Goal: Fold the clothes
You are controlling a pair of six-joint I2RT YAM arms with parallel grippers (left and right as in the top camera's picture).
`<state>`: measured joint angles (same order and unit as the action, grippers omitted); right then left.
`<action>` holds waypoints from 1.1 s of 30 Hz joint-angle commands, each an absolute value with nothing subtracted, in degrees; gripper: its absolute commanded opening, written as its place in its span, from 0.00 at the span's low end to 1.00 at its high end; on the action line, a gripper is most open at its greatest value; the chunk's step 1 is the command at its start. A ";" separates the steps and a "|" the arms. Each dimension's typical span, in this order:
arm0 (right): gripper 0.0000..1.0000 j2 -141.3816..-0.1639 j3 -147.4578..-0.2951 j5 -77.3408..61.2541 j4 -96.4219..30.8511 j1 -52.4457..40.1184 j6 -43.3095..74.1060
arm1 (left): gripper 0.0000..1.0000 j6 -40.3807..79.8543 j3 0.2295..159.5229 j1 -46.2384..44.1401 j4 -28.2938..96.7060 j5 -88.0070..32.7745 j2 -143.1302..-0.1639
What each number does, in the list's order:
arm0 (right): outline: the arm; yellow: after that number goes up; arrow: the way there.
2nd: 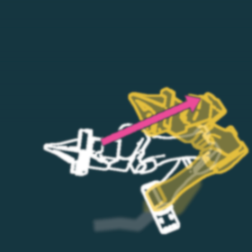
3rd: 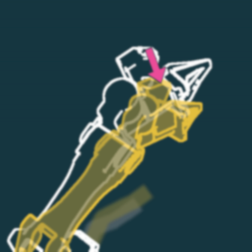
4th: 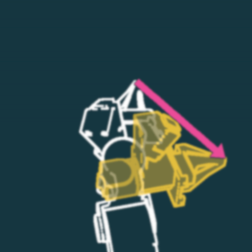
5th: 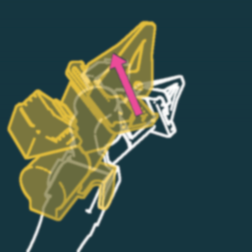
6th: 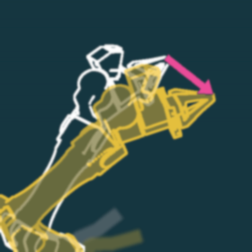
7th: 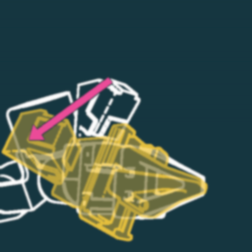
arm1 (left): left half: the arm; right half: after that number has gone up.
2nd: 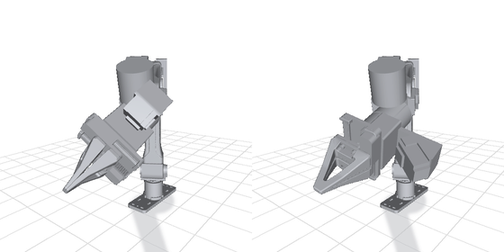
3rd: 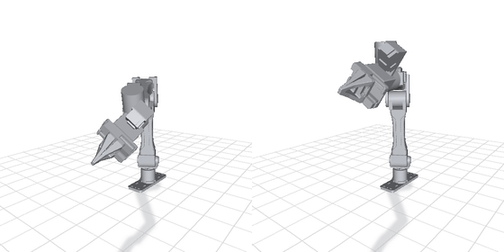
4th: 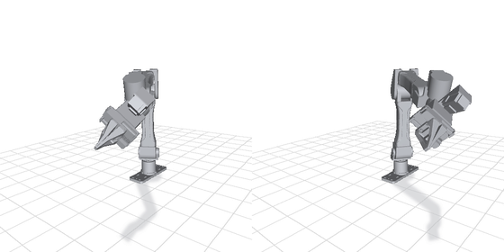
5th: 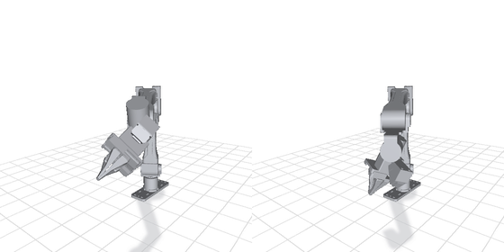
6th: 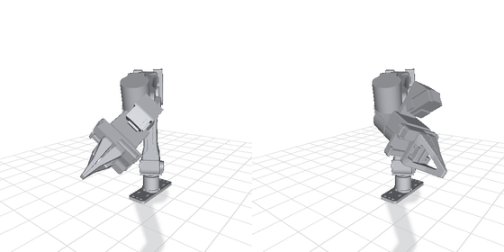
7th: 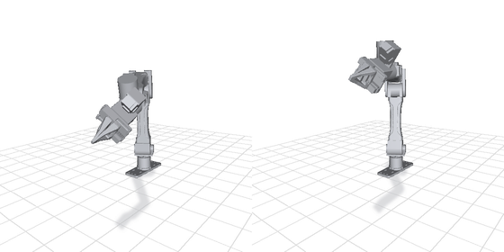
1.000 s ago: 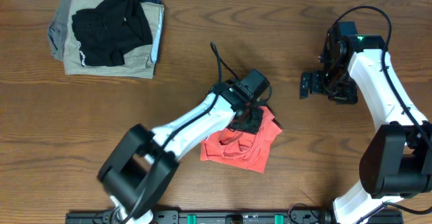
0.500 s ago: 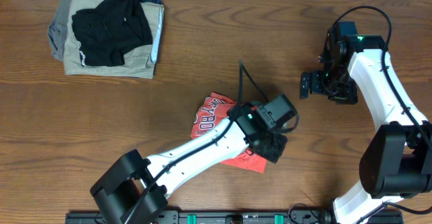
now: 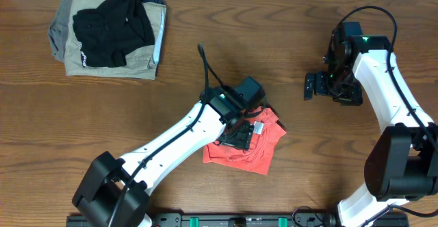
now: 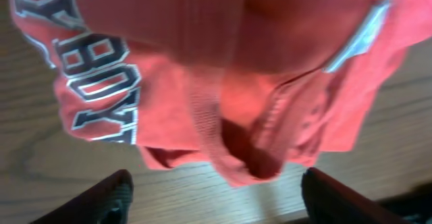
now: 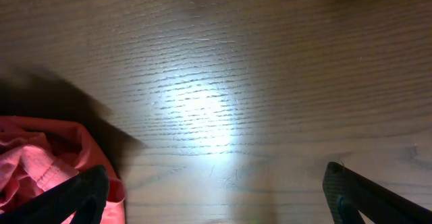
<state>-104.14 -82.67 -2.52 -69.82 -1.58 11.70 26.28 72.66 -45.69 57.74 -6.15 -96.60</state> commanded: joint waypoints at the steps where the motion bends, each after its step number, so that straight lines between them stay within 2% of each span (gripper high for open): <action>1: 0.99 -103.09 -83.37 -1.91 -69.87 -2.33 12.36 | 0.85 30.17 70.17 -45.95 57.74 -4.47 -97.10; 7: 0.99 -103.09 -83.37 -1.91 -69.87 -2.31 12.36 | 0.85 30.50 66.61 -46.00 54.39 -4.47 -99.26; 13: 0.99 -103.09 -83.37 -1.91 -69.87 -2.33 12.36 | 0.80 27.75 66.32 -46.11 50.76 -8.05 -99.33; 18: 0.99 -103.09 -83.37 -1.91 -69.87 -2.31 12.36 | 0.80 27.49 66.28 -46.13 50.68 -11.38 -99.33; 33: 0.99 -103.09 -83.37 -1.91 -69.87 -2.33 12.36 | 0.80 27.51 64.93 -50.81 49.12 -11.11 -99.35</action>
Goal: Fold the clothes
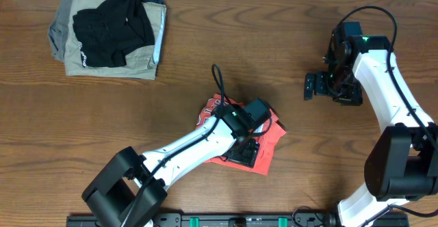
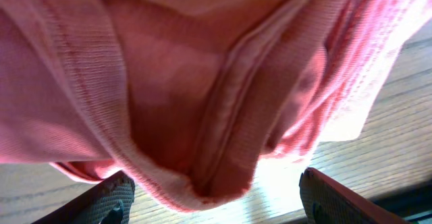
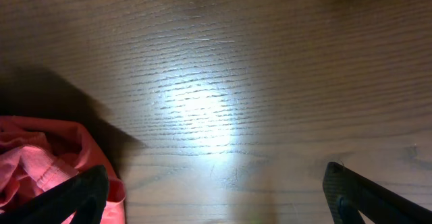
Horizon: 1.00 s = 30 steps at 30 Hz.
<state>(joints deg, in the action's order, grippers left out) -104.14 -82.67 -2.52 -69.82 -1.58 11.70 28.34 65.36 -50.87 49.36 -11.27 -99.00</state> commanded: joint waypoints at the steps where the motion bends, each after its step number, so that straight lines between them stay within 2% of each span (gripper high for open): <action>1: 0.99 -103.09 -83.37 -1.91 -69.87 -2.31 12.36 | 0.80 27.51 64.93 -50.81 48.97 -10.70 -99.33; 6: 0.99 -103.09 -83.37 -1.91 -69.87 -2.33 12.36 | 0.79 27.46 64.93 -50.81 48.90 -6.33 -99.35; 8: 0.99 -103.09 -83.37 -1.91 -69.87 -2.33 12.36 | 0.71 27.22 64.93 -50.81 48.82 -6.11 -99.35; 9: 0.99 -103.09 -83.37 -1.91 -69.87 -2.33 12.36 | 0.66 27.22 64.93 -50.83 48.80 -6.11 -99.35; 12: 0.99 -103.09 -83.37 -1.91 -69.87 -2.22 12.36 | 0.41 27.05 64.93 -50.83 48.71 -5.87 -99.35; 14: 0.99 -103.09 -83.37 -1.91 -69.87 -2.24 12.36 | 0.30 27.07 64.93 -50.83 48.66 -5.39 -99.35; 17: 0.99 -103.09 -83.37 -1.91 -69.87 -2.26 12.36 | 0.06 27.07 65.04 -50.83 48.80 -5.32 -99.33; 30: 0.99 -103.09 -83.37 -1.91 -69.87 -2.28 12.36 | 0.06 27.29 73.76 -50.83 60.53 -8.34 -93.78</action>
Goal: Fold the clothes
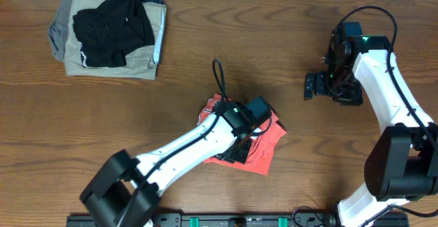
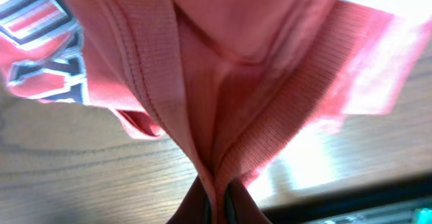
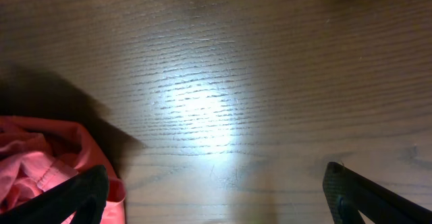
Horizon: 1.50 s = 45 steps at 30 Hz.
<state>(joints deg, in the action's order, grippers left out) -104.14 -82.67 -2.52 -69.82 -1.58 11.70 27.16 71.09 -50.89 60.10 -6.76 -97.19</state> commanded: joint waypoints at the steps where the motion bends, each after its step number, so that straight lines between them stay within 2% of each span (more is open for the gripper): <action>1: 0.99 -103.09 -83.37 -1.91 -69.87 -2.28 12.36 | 0.06 27.29 73.73 -50.83 60.27 -9.47 -93.30; 5: 0.99 -103.09 -83.37 -1.91 -69.84 -2.33 12.36 | 0.06 27.68 73.08 -51.72 59.92 -10.07 -93.69; 14: 0.99 -103.09 -83.37 -1.91 -69.84 -2.26 12.36 | 0.06 36.93 71.02 -58.13 57.34 -10.04 -97.76; 21: 0.99 -103.09 -83.37 -1.91 -69.84 -2.31 12.36 | 0.06 40.25 71.02 -62.85 51.99 -9.85 -105.36; 27: 0.99 -103.09 -83.37 -1.91 -69.84 -2.28 12.36 | 0.07 41.06 71.02 -63.33 51.53 -9.89 -111.13; 29: 0.99 -103.09 -83.37 -1.91 -69.84 -2.26 12.36 | 0.14 41.04 71.05 -63.35 51.55 -9.91 -111.24; 41: 0.99 -103.09 -83.37 -1.91 -69.84 -2.28 12.36 | 0.17 35.81 75.46 -63.18 58.74 -10.04 -103.09; 45: 0.99 -103.09 -83.37 -1.91 -69.84 -2.26 12.36 | 0.43 35.79 75.90 -61.84 59.37 -9.82 -97.89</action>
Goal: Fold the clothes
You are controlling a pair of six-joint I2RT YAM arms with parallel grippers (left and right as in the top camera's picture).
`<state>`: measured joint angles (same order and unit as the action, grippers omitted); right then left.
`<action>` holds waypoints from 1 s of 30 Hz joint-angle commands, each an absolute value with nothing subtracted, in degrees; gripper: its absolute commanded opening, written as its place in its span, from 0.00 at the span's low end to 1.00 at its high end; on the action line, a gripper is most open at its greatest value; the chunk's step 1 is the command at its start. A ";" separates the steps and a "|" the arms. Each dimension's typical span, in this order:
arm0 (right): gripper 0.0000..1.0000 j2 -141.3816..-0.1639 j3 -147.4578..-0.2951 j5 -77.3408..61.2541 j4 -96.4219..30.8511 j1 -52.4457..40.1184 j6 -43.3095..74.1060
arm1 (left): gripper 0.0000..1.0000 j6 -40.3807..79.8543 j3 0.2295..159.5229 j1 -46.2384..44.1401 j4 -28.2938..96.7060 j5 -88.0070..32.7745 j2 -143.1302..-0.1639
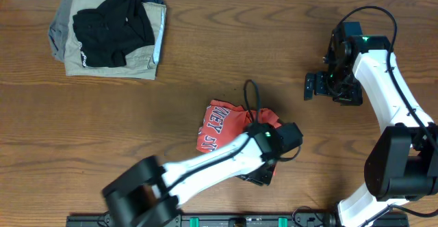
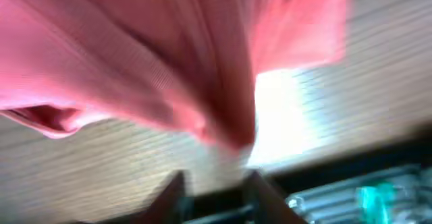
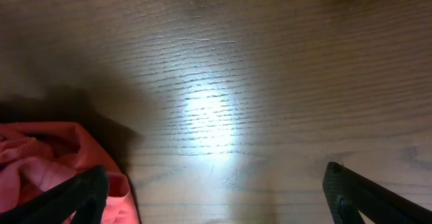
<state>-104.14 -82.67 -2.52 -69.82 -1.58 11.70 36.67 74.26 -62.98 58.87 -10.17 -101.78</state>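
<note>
A crumpled red shirt (image 1: 222, 126) with white lettering lies at the table's front centre. My left gripper (image 1: 259, 174) is at the shirt's front right edge. In the blurred left wrist view the red cloth (image 2: 169, 62) hangs just above the gripper (image 2: 216, 193). Its jaws stand a little apart, with wood and a dark edge showing between them. Far to the right my right gripper (image 1: 311, 87) is open over bare wood. The right wrist view shows its wide-open gripper (image 3: 216, 204) and a corner of the shirt (image 3: 40, 177) at the lower left.
A pile of folded clothes (image 1: 109, 32), grey and tan with a black garment on top, sits at the back left of the wooden table (image 1: 239, 42). A black rail (image 1: 239, 220) runs along the front edge, close to my left gripper.
My left gripper has moved right and toward the front edge, and its jaws, then pinched on a fold of red cloth, now stand slightly apart. More of the shirt's lettering shows. The right arm is unchanged.
My left gripper was open over the crumpled shirt, then open and lower, close on a fold at its front. Then it was shut on that fold. Now it is at the shirt's front right edge with jaws parted. The right gripper stayed open throughout.
</note>
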 commanded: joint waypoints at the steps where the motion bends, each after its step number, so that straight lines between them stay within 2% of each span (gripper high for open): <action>1: 0.99 -103.09 -83.37 -1.91 -69.84 -2.28 12.36 | 0.47 35.79 75.90 -61.12 59.42 -9.82 -96.64; 5: 0.99 -103.09 -83.37 -1.91 -69.84 -2.26 12.36 | 0.54 35.62 75.90 -57.63 59.27 -8.88 -93.51; 10: 0.99 -103.09 -83.37 -1.91 -69.84 -2.26 12.36 | 0.54 35.59 75.64 -53.89 57.67 -0.30 -94.43; 19: 0.99 -103.09 -83.37 -1.91 -69.84 -2.37 12.36 | 0.40 32.80 72.40 -51.83 42.65 2.50 -102.39; 24: 0.99 -103.09 -83.37 -1.91 -69.84 -2.37 12.36 | 0.25 32.84 72.40 -51.83 37.08 0.56 -109.47; 30: 0.99 -103.09 -83.37 -1.91 -69.84 -2.37 12.36 | 0.24 32.80 72.42 -51.99 32.01 -2.22 -113.82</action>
